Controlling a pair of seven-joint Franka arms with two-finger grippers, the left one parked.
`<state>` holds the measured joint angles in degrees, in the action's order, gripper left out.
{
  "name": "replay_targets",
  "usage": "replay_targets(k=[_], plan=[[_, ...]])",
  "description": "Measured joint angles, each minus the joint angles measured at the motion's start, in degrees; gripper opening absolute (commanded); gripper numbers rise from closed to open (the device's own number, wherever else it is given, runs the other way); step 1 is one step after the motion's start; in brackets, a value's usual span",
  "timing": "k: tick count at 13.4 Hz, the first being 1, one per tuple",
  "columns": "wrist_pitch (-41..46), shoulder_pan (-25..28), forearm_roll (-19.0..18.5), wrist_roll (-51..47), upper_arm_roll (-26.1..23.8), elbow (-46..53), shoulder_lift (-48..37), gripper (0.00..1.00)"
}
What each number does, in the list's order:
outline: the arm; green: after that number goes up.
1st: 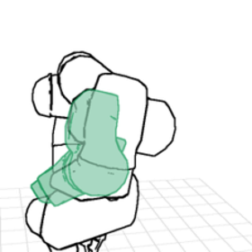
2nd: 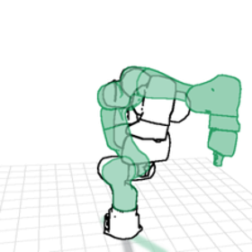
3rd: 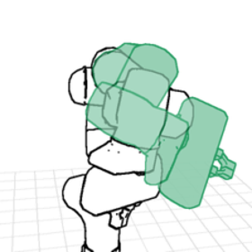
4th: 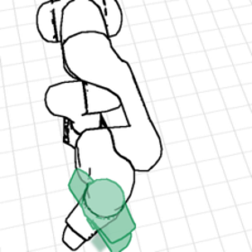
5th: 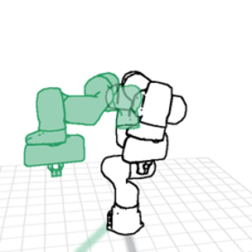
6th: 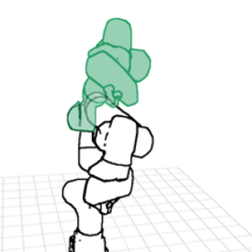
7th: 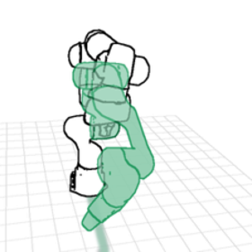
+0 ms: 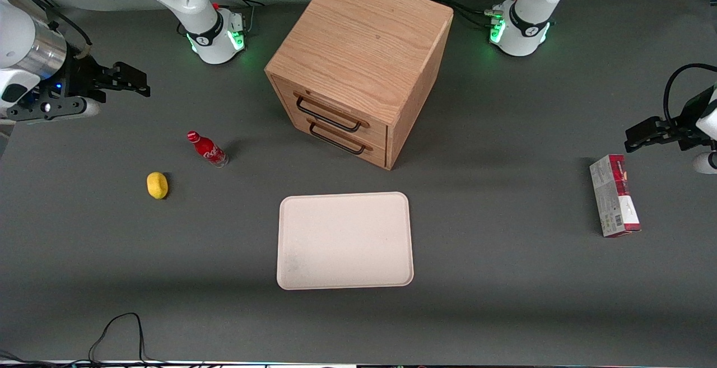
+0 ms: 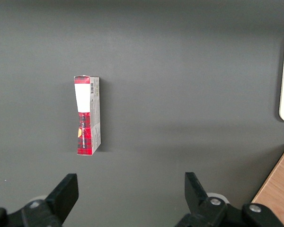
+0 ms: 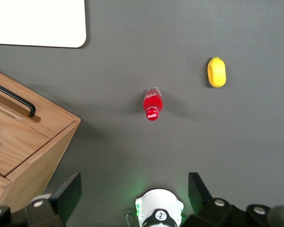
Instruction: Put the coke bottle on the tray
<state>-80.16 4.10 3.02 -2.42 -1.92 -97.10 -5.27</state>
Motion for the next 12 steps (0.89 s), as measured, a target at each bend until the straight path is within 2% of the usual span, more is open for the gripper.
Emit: replay_targets(k=[4,8,12], plan=[[-3.8,0.0,0.0,0.0,0.1,-5.7,-1.6,1.0],[-18.3,0.0,0.0,1.6,0.4,-21.8,-6.1,1.0],[-34.1,0.0,0.0,1.8,0.4,-34.8,-5.5,1.0]])
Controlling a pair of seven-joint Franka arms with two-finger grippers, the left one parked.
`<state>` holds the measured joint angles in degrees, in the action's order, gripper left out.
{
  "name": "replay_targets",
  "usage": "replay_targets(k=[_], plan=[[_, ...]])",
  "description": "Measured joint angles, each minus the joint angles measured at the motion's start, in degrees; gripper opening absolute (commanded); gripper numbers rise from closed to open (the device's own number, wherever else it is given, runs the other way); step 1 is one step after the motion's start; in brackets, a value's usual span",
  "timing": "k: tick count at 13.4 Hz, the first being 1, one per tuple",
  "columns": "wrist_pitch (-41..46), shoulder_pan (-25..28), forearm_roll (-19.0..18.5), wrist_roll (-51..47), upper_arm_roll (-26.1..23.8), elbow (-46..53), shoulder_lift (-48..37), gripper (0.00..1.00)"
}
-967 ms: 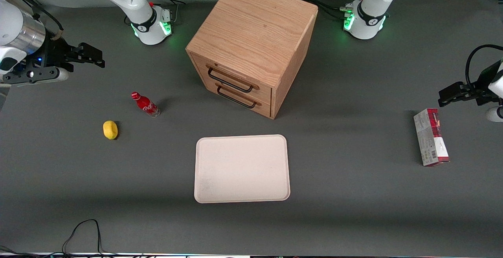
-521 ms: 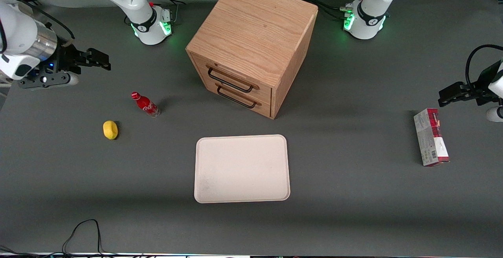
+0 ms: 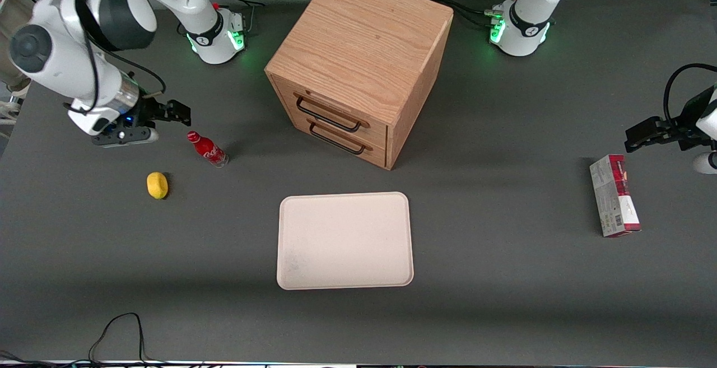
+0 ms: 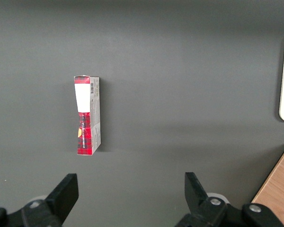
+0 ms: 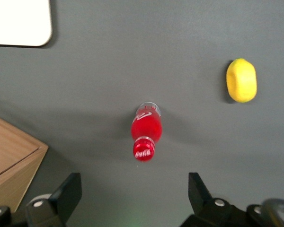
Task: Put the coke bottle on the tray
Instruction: 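Move the open right gripper down over the red Coca-Cola bottle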
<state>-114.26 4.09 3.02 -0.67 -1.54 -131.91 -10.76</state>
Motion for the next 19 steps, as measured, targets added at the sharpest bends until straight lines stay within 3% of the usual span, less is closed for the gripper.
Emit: replay_targets(k=[5,12,13,14,15,19], plan=[[-13.2,0.0,0.0,0.1,0.0,-6.4,5.0,1.0],[-15.0,0.3,0.0,0.2,-0.1,-7.7,6.8,0.99],[-15.0,0.3,0.0,0.3,-0.1,-7.7,6.8,0.95],[-15.0,0.4,0.0,0.3,-0.1,-7.7,6.8,0.41],[-15.0,0.4,0.0,0.3,-0.1,-7.7,6.8,0.0],[-15.0,0.6,0.0,0.5,-0.1,-8.5,6.7,0.0]])
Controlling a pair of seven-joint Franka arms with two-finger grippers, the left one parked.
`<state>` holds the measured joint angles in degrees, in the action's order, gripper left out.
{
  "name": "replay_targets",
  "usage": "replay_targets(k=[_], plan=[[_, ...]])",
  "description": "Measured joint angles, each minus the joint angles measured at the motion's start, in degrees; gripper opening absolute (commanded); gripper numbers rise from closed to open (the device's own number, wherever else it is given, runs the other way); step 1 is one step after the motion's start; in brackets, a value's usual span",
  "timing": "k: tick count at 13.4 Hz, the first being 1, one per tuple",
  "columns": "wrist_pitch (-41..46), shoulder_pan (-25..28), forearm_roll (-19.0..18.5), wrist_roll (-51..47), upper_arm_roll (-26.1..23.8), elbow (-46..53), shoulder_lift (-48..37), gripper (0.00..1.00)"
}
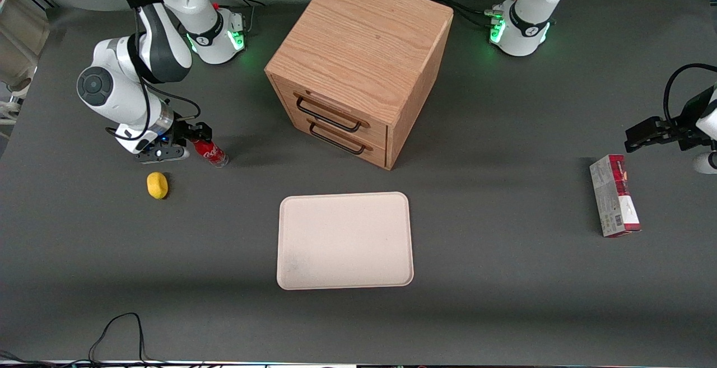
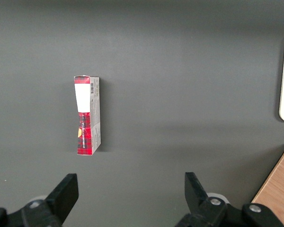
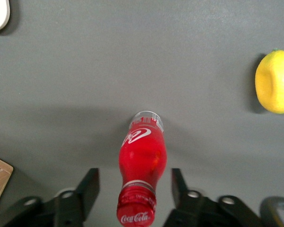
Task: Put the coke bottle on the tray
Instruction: 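Move the open right gripper down over the red Coca-Cola bottle, then close the right gripper around the bottle's neck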
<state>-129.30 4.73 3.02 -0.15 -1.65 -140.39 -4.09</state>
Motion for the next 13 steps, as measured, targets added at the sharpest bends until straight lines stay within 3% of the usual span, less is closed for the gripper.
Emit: replay_targets(k=[10,13], plan=[[1.1,0.6,-0.1,0.0,0.0,0.3,-0.6,0.0],[11.3,0.5,-0.1,0.0,0.1,7.4,-3.0,0.0]])
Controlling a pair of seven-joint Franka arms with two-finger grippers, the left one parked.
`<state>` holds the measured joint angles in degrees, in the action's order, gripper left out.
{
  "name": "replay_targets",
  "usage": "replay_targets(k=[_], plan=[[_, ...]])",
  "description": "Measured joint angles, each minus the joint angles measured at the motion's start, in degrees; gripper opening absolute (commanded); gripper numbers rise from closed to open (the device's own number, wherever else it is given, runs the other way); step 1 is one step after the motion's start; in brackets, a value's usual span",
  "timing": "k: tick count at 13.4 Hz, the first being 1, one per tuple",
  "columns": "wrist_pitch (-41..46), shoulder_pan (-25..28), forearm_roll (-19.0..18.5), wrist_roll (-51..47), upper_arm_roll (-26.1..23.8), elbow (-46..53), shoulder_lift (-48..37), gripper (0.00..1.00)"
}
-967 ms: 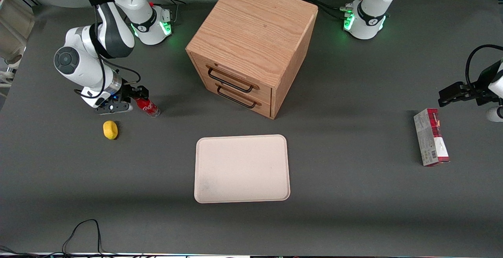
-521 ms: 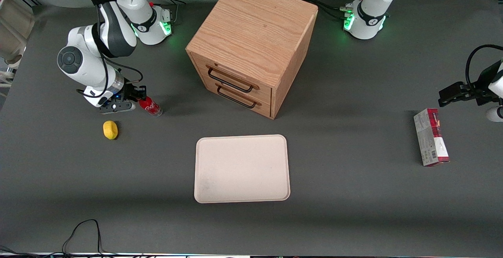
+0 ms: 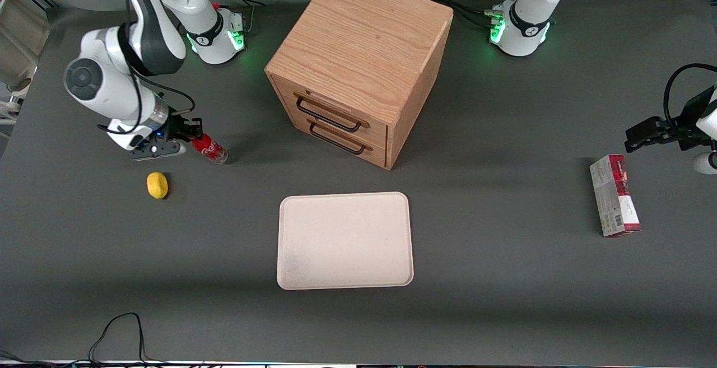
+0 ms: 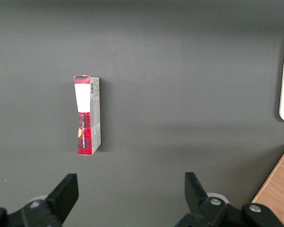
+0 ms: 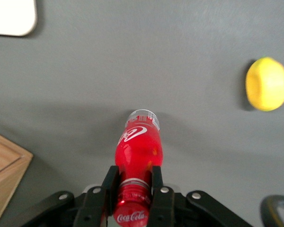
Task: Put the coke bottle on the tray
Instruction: 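Close the right gripper around the bottle's neck, then lift the bottle and carry it with the right gripper to the white tray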
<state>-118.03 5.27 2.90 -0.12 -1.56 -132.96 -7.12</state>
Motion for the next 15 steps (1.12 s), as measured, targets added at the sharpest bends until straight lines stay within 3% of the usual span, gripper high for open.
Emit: replay_targets(k=[5,9,11,15], plan=[[24.7,-2.2,0.0,0.0,1.4,27.2,2.9,0.0],[41.1,-2.7,0.0,0.0,1.8,53.6,15.2,0.0],[45.4,-2.7,-0.1,-0.6,1.8,63.4,22.1,0.0],[45.8,-2.4,0.0,-4.1,1.3,69.3,29.5,0.0]])
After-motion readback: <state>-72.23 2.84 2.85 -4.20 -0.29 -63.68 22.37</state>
